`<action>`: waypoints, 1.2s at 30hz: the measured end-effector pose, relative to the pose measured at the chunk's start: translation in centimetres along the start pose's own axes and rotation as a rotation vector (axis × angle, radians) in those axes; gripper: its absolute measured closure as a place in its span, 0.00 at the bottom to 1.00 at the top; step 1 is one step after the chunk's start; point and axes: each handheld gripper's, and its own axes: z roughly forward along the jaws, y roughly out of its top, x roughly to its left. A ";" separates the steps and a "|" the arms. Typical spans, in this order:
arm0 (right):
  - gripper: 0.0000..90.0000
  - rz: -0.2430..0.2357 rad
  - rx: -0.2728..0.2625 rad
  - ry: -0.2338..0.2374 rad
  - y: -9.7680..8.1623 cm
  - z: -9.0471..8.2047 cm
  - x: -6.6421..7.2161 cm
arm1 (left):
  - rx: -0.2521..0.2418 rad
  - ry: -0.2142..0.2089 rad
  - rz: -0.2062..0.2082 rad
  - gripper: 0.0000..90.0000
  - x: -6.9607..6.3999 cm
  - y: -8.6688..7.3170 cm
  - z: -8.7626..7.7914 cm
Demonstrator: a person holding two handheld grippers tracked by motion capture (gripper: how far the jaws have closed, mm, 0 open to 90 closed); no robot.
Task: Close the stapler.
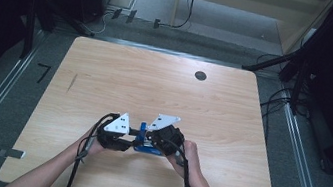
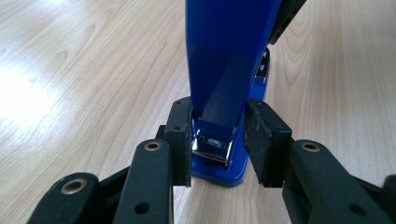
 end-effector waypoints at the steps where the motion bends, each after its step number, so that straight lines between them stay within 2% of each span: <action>1: 1.00 0.002 0.001 0.002 0.0 0.0 0.0 | 0.003 0.000 0.000 0.72 0.0 0.0 0.1; 9: 1.00 -0.003 0.005 -0.002 -0.7 -0.7 -0.1 | 0.016 0.014 -0.005 0.73 -0.2 0.4 0.5; 15: 1.00 0.016 0.005 -0.009 -1.2 -1.3 -0.6 | 0.038 0.030 -0.001 0.73 -0.5 0.8 0.9; 27: 1.00 0.079 -0.019 -0.047 -2.9 -4.2 -2.0 | 0.082 0.048 -0.001 0.71 -0.8 1.3 1.6; 30: 1.00 0.098 -0.033 -0.060 -3.3 -5.1 -2.3 | 0.086 0.051 -0.010 0.71 -0.9 1.3 1.6; 34: 1.00 0.126 -0.069 -0.063 -3.2 -6.4 -2.8 | 0.102 0.054 -0.001 0.71 -1.0 1.5 1.7; 36: 1.00 0.121 -0.083 -0.069 -3.0 -6.7 -2.7 | 0.104 0.057 -0.004 0.71 -1.0 1.5 1.8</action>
